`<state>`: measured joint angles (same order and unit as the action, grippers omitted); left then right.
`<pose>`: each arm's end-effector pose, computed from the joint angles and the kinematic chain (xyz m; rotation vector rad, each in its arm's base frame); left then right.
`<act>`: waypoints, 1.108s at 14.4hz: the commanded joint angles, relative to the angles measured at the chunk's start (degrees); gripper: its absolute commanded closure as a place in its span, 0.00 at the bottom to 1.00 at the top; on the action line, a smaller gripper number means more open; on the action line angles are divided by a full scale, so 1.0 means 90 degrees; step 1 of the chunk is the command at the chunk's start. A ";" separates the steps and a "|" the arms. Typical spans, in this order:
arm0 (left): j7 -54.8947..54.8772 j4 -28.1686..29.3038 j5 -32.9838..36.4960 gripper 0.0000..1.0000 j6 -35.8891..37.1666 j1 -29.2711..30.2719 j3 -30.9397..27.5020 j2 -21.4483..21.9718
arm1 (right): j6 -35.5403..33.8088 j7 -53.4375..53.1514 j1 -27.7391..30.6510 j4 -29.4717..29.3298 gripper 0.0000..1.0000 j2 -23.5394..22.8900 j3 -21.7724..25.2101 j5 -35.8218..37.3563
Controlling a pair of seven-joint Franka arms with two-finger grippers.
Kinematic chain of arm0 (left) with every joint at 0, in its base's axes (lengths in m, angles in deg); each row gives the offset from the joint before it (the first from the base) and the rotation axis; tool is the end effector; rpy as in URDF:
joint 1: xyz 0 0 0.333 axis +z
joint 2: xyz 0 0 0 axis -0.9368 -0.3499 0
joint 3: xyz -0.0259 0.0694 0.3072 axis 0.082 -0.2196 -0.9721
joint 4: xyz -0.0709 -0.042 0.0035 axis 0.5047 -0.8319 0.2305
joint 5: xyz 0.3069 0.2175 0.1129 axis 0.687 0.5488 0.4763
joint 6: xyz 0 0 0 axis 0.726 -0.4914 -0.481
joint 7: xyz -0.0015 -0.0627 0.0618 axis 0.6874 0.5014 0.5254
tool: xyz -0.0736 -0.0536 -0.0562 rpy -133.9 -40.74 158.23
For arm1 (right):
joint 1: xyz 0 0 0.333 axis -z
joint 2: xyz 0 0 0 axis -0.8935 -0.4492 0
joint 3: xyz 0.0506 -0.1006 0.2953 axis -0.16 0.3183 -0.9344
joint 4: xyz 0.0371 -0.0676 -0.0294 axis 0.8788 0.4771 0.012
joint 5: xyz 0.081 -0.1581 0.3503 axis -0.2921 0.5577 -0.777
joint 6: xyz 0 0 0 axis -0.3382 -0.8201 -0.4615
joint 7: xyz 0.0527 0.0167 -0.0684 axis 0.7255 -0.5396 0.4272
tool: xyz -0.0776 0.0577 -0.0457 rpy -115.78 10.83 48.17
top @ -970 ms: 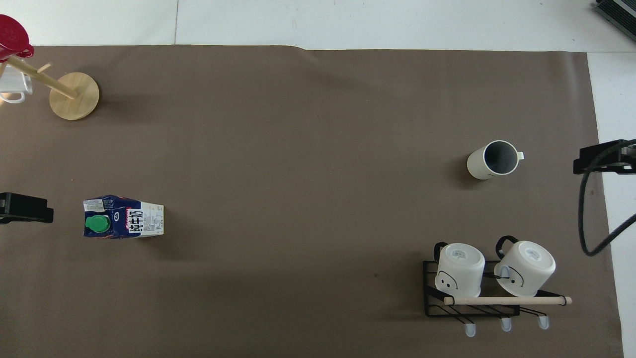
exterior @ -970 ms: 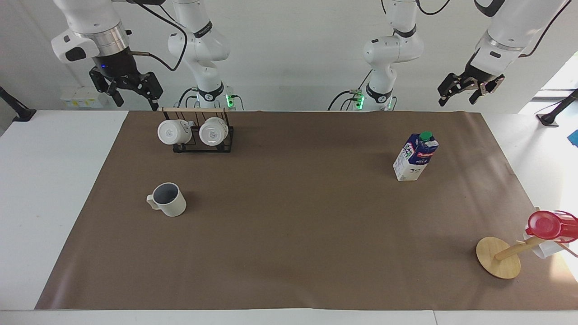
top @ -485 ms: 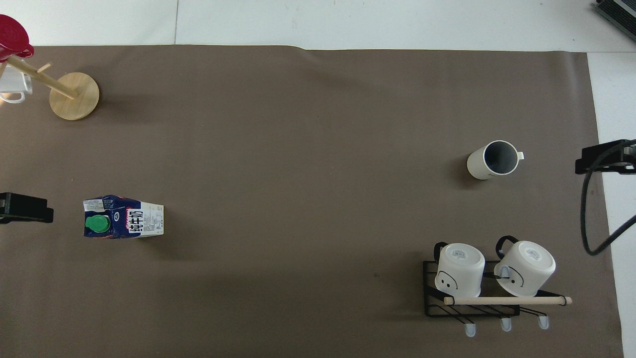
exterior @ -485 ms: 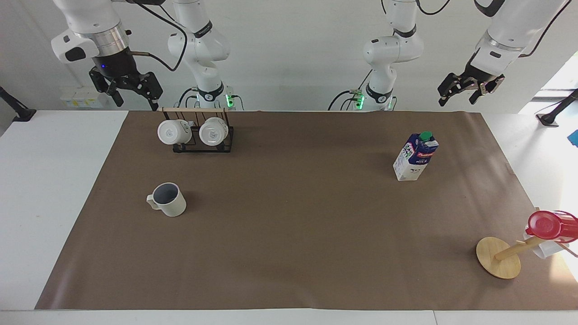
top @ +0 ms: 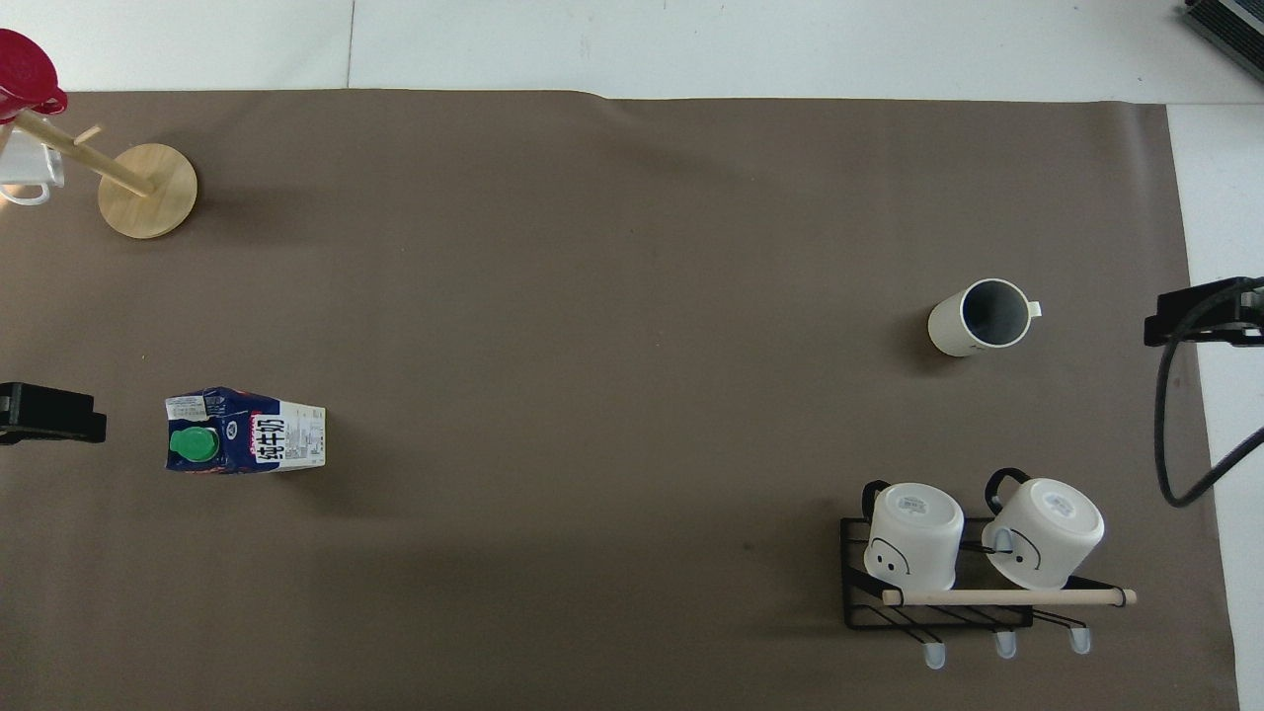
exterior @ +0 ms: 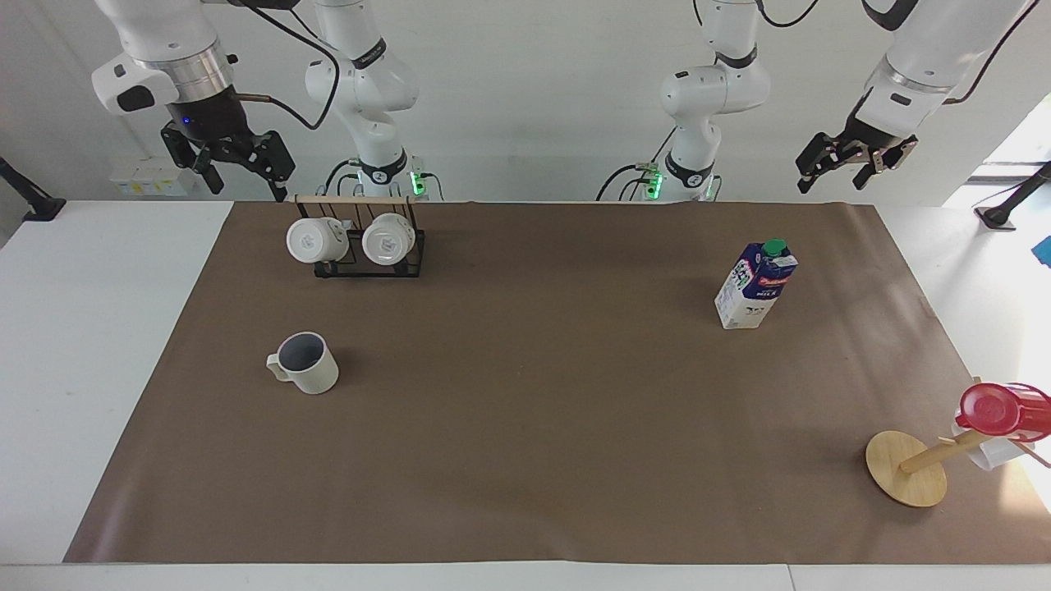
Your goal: Place cup and milk on table
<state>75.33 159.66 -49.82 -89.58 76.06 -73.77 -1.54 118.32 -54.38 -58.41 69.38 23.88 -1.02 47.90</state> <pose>0.4793 -0.0016 0.6322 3.1349 0.0512 -0.1052 0.5304 -0.0209 0.6671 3.0977 -0.2485 0.0415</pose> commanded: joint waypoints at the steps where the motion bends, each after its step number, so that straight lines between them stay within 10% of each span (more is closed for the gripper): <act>1: -0.0051 -0.0142 -0.0054 0.00 0.0154 0.0035 -0.0006 -0.0027 | 0.0077 0.0209 0.0080 0.0177 0.00 0.0134 -0.0013 -0.0138; 16: -0.0061 -0.0142 -0.0054 0.00 0.0154 0.0035 -0.0006 -0.0036 | 0.0106 0.0228 0.0051 0.0323 0.00 0.0134 -0.0003 -0.0147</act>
<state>75.33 159.66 -49.82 -89.58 76.06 -73.77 -1.54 118.38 -54.38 -58.51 70.71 23.88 -1.08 47.87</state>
